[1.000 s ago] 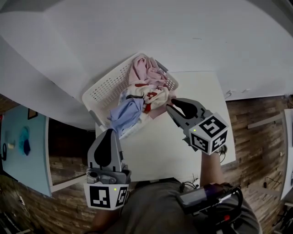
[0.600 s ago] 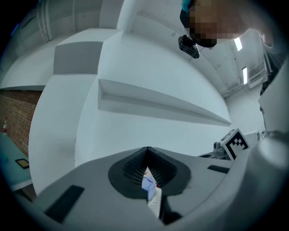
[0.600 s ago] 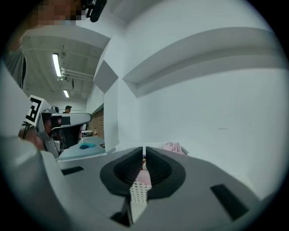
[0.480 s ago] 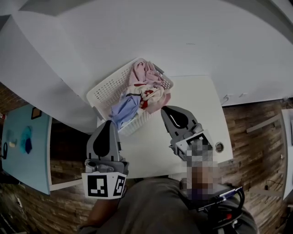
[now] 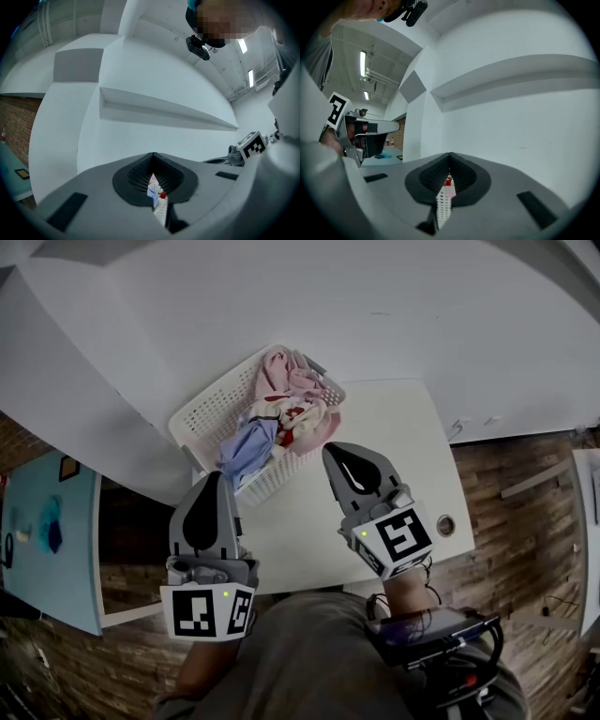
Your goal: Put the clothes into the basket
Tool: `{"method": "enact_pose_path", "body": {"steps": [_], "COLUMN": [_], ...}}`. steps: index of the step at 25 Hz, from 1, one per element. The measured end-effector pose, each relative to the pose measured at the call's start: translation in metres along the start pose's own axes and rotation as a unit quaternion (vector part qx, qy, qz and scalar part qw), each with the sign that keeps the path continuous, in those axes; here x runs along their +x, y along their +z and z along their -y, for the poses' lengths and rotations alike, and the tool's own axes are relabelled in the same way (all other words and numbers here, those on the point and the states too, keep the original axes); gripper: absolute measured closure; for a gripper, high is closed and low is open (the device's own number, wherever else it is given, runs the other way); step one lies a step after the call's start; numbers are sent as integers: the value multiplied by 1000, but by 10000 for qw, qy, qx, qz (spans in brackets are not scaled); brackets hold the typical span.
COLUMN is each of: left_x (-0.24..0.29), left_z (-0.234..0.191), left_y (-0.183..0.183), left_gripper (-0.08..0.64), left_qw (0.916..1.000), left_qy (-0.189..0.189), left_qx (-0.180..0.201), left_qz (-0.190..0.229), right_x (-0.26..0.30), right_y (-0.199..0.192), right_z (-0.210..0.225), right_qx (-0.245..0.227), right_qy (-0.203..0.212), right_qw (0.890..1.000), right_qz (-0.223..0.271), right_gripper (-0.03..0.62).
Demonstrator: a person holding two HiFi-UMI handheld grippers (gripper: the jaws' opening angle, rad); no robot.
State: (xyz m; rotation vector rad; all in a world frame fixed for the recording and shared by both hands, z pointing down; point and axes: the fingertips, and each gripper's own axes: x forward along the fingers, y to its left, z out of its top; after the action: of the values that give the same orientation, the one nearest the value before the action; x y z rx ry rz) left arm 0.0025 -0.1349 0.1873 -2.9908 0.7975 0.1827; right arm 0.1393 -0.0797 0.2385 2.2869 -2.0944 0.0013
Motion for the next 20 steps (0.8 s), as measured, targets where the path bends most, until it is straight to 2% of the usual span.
{"method": "enact_pose_path", "body": {"steps": [20], "left_x": [-2], "left_z": [-7], "left_y": [-5], "left_gripper": [552], "left_qw": [10000], "left_qy": [35], "left_qx": [-32], "left_qz": [-54], "right_x": [4], "right_y": [-4], "right_z": [-2], "right_qx": [91], "right_qy": [32], "right_qw": [9999], "right_qz": [-105], "right_gripper": [584]}}
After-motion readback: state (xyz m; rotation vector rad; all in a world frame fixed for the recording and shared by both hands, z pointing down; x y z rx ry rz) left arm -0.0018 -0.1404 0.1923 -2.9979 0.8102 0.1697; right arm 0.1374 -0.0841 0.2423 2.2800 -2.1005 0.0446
